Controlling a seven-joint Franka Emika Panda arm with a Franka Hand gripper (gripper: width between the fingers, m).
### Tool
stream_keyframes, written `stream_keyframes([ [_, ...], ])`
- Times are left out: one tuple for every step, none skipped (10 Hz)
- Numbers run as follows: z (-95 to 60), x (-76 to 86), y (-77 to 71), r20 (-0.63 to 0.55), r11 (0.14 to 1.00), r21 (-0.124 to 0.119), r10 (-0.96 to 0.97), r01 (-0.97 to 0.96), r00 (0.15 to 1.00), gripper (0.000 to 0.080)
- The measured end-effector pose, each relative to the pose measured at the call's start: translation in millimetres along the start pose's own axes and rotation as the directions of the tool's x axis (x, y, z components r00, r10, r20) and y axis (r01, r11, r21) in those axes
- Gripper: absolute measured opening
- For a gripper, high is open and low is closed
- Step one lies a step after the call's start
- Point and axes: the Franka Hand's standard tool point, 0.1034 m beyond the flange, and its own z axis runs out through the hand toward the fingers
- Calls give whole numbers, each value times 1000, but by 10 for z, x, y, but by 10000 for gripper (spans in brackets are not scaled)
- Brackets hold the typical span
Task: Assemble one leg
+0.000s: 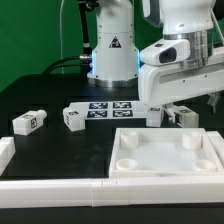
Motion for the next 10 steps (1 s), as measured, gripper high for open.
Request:
stream_keyframes([
  [-7, 14, 5, -2, 1000, 0, 15, -15, 1000, 649],
  [10, -30, -27, 46, 1000, 10, 10, -11, 999, 649],
  [1, -87, -89, 183, 999, 36, 15, -22, 983, 649],
  [-15, -37, -130, 286, 998, 60, 15, -33, 958, 649],
  [71, -31, -145, 315, 996, 54, 54, -75, 947, 649],
  [85, -151, -192, 414, 996, 36, 61, -83, 908, 649],
  [96, -187, -238, 505, 996, 24, 57, -80, 861, 649],
  [110, -193, -241, 578, 998, 14, 45, -65, 815, 649],
  [133, -238, -247, 636, 998, 13, 40, -63, 770, 649],
  [141, -330, -258, 716, 999, 5, 33, -52, 697, 649],
])
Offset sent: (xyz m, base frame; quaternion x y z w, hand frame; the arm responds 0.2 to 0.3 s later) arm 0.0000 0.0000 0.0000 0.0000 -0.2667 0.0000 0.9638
